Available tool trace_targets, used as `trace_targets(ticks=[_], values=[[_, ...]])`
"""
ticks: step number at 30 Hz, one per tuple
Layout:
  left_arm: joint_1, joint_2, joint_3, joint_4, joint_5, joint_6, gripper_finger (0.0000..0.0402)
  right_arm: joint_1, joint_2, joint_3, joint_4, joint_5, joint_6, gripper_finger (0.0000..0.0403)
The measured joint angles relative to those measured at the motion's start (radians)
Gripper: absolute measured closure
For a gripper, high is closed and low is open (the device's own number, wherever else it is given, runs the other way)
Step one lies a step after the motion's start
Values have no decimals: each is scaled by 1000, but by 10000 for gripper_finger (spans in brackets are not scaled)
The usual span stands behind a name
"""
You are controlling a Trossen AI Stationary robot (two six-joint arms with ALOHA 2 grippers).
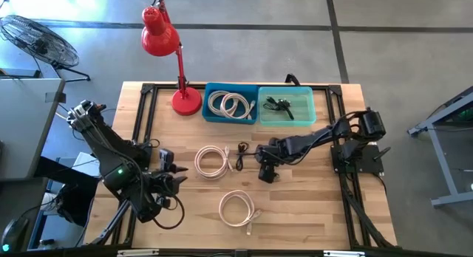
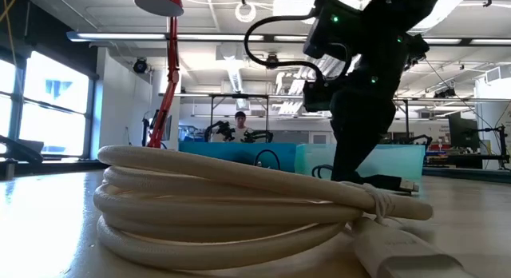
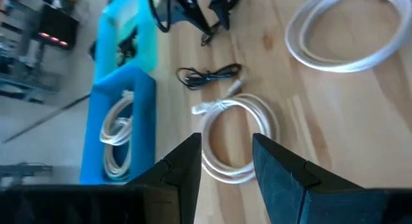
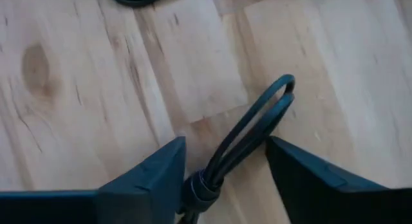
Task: Pick & Place USB Port
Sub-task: Put the black charger cable into the green bin
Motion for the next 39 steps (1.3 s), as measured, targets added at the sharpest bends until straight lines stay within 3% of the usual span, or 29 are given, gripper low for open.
trace_targets(ticks=[6, 9, 18, 29, 39], values=[[0, 0, 0, -3, -62, 14, 268, -6, 1, -20, 16, 40, -42, 319], [0, 0, 0, -5, -70, 105, 268, -3, 2, -20, 32, 73, -99, 387], [1, 0, 0, -1, -110, 134, 268, -5, -25, 67, -106, 150, -139, 393], [1, 0, 0, -9, -111, 134, 268, -48, -211, 391, -513, 345, -244, 399], [1, 0, 0, -9, -130, 149, 268, -350, -261, 604, -579, 190, -316, 400]])
